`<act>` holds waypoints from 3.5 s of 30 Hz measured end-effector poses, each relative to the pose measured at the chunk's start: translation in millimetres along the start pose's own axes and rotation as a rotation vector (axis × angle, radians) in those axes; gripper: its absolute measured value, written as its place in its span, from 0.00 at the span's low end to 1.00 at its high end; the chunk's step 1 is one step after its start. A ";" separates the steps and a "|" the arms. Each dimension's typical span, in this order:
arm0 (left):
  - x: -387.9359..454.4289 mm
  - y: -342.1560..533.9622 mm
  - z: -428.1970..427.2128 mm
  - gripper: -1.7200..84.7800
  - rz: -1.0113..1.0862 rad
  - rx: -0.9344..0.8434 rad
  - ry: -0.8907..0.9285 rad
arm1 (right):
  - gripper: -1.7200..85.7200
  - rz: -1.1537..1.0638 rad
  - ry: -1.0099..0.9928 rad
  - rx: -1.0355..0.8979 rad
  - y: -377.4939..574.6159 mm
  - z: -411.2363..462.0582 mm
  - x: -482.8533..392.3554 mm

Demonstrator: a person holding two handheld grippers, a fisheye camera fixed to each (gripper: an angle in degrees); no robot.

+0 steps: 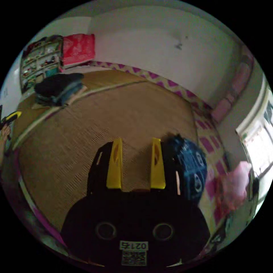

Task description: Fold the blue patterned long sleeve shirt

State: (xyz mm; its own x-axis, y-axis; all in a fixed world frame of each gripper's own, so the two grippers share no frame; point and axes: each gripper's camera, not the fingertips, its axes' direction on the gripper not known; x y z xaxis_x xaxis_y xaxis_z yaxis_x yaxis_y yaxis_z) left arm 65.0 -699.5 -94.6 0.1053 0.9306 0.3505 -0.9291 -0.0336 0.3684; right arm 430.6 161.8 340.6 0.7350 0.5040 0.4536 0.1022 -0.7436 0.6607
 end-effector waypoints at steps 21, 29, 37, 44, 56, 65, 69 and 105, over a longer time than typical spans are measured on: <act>162.1 95.9 76.0 0.01 -0.031 -0.255 0.182 | 0.08 0.152 0.333 -0.364 57.0 28.8 60.6; 166.1 124.9 104.0 0.01 -0.056 -0.293 0.222 | 0.08 0.070 0.051 -0.329 -24.2 -112.7 -17.2; 165.2 146.3 103.1 0.01 -0.156 -0.197 0.581 | 0.07 -0.125 -0.402 -0.344 -55.3 -206.6 -234.6; 121.3 171.0 123.4 0.03 -0.295 -0.161 0.644 | 0.12 -0.043 -0.474 -0.222 -60.3 -276.0 -291.3; 118.2 176.5 175.4 0.01 -0.268 -0.166 0.649 | 0.09 -0.134 -0.446 -0.159 -65.1 -413.1 -237.3; 117.8 173.3 236.1 0.01 -0.263 -0.194 0.619 | 0.02 0.210 -0.708 0.070 -88.4 -511.2 -55.0; 124.0 169.2 264.2 0.01 -0.234 -0.207 0.607 | 0.02 0.453 -0.865 0.300 -61.7 -571.6 82.0; 140.0 6.5 674.4 0.14 -0.020 -0.525 0.745 | 0.12 0.632 -0.615 -0.287 -84.1 -429.7 566.1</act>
State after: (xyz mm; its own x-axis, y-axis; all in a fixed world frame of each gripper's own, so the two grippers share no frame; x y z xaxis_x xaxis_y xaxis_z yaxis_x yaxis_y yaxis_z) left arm 312.8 -815.2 537.5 0.0358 0.9300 -0.3657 -0.9908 -0.0148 -0.1347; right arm 550.0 698.5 798.8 0.8325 -0.3406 0.4370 -0.5480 -0.6223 0.5590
